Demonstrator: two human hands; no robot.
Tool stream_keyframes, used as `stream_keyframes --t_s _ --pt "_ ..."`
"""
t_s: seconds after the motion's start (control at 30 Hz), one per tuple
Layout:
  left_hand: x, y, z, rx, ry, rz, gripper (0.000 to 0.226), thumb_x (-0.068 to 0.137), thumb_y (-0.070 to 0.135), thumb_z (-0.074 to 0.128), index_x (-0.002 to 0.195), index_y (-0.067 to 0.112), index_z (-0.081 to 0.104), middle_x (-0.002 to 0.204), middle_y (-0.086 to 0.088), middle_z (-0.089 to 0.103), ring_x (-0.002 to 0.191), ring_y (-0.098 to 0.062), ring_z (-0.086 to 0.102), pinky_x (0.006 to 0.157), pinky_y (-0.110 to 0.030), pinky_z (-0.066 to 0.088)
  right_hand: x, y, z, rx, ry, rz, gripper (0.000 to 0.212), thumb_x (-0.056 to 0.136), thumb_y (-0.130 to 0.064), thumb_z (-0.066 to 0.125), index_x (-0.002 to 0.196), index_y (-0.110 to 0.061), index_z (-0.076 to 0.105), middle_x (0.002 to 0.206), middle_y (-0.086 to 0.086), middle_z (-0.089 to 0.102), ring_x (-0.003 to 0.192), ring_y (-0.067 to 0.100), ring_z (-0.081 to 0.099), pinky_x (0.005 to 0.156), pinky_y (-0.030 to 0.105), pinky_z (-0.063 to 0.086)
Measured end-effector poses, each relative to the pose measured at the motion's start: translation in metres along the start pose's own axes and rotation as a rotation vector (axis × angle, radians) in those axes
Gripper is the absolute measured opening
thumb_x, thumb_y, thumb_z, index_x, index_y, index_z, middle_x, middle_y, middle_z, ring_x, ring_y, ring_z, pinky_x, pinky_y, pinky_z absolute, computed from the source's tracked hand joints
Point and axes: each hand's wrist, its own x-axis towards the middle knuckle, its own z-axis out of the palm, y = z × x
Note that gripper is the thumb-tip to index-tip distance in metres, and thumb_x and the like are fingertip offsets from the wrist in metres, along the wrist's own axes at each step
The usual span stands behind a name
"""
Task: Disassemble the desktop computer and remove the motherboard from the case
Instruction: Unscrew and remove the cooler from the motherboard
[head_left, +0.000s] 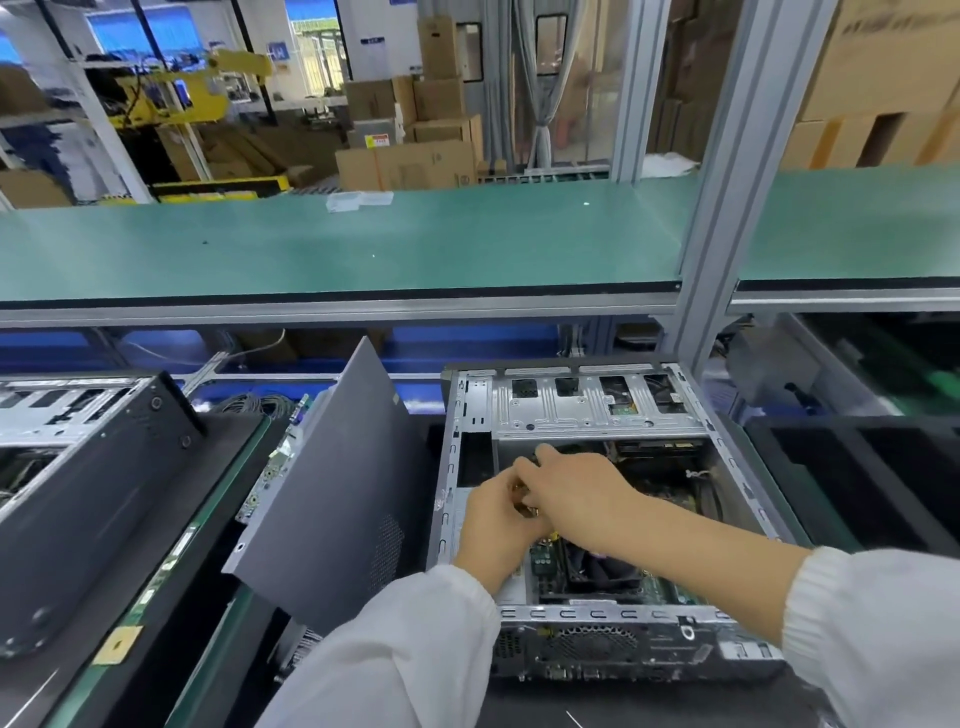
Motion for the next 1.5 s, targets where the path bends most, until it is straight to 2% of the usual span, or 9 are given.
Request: stream_keyframes --t_s 0.17,0.3,0.47,0.57,0.67,0.97,1.13,1.3,1.5 --pt "0.002 -0.004 -0.006 -0.078 -0.134 0.037 0.032 0.068 0.009 0.077 0.085 0.030 0.059 0.074 0.017 0.065 0.071 0.002 0.058 0.067 -0.015 0.047 0.000 0.011 -0.009 0.027 -0.020 -0.098 0.027 0.096 -0.030 0.047 0.118 -0.016 0.047 0.106 0.004 0.050 0.085 0.025 0.058 0.057 0.032 0.032" --pt "0.002 -0.003 -0.010 -0.096 -0.205 0.033 0.029 0.074 0.008 0.076 0.085 0.031 0.061 0.079 0.014 0.067 0.079 -0.007 0.062 0.076 -0.035 0.052 -0.004 0.017 -0.010 0.032 -0.012 -0.168 0.026 0.095 -0.031 0.047 0.117 -0.017 0.047 0.108 0.001 0.052 0.083 0.024 0.056 0.052 0.029 0.026" --pt "0.004 -0.001 -0.006 -0.036 -0.186 0.058 0.023 0.075 0.005 0.075 0.076 0.023 0.060 0.062 0.014 0.060 0.059 -0.009 0.055 0.061 -0.022 0.048 -0.003 0.016 -0.008 -0.042 -0.009 0.086 0.042 0.096 -0.048 0.041 0.109 -0.009 0.048 0.100 0.007 0.061 0.085 0.029 0.061 0.057 0.032 0.032" --pt "0.005 -0.003 -0.007 0.002 -0.177 0.067 0.026 0.071 -0.002 0.069 0.071 0.021 0.059 0.059 0.012 0.059 0.057 -0.008 0.053 0.061 -0.029 0.049 0.003 0.000 -0.009 -0.072 -0.122 0.179 0.023 0.093 -0.022 0.051 0.109 -0.008 0.057 0.108 0.009 0.062 0.098 0.028 0.061 0.066 0.034 0.036" --pt "0.005 -0.003 -0.005 0.007 -0.156 0.068 0.017 0.071 -0.003 0.071 0.078 0.010 0.063 0.068 -0.003 0.065 0.062 -0.011 0.054 0.064 -0.038 0.052 0.006 -0.007 -0.009 -0.100 -0.176 0.204 0.030 0.087 -0.011 0.055 0.116 -0.006 0.051 0.109 0.009 0.062 0.099 0.028 0.061 0.065 0.034 0.037" --pt "0.005 -0.003 -0.001 -0.008 -0.051 0.033 0.024 0.065 0.006 0.084 0.079 0.014 0.066 0.070 0.006 0.070 0.066 0.000 0.064 0.059 -0.013 0.050 0.003 0.001 -0.008 -0.061 -0.139 0.090 0.027 0.095 -0.019 0.047 0.119 -0.007 0.044 0.111 0.011 0.057 0.103 0.029 0.054 0.064 0.035 0.037" --pt "0.003 -0.005 0.000 0.009 -0.023 0.072 0.032 0.062 0.002 0.082 0.068 0.022 0.059 0.059 0.019 0.061 0.056 0.007 0.052 0.054 -0.007 0.040 0.001 0.004 -0.010 -0.023 -0.089 -0.096 0.027 0.095 -0.014 0.048 0.121 -0.008 0.045 0.110 0.011 0.053 0.103 0.026 0.048 0.065 0.034 0.036" --pt "0.005 -0.004 -0.011 -0.165 -0.266 0.067 0.031 0.073 0.000 0.077 0.082 0.026 0.062 0.079 0.013 0.066 0.079 -0.007 0.062 0.067 -0.015 0.047 -0.007 0.016 -0.011 0.051 -0.090 -0.147 0.032 0.090 -0.008 0.052 0.122 -0.008 0.044 0.110 0.010 0.054 0.102 0.027 0.049 0.065 0.034 0.035" --pt "0.007 -0.002 -0.008 -0.071 -0.237 0.050 0.034 0.074 -0.008 0.070 0.080 0.025 0.066 0.078 -0.003 0.071 0.079 -0.014 0.065 0.075 -0.036 0.054 0.005 -0.005 -0.012 -0.058 -0.161 0.115 0.025 0.097 -0.022 0.046 0.113 -0.008 0.059 0.114 0.012 0.058 0.104 0.032 0.058 0.066 0.036 0.037"
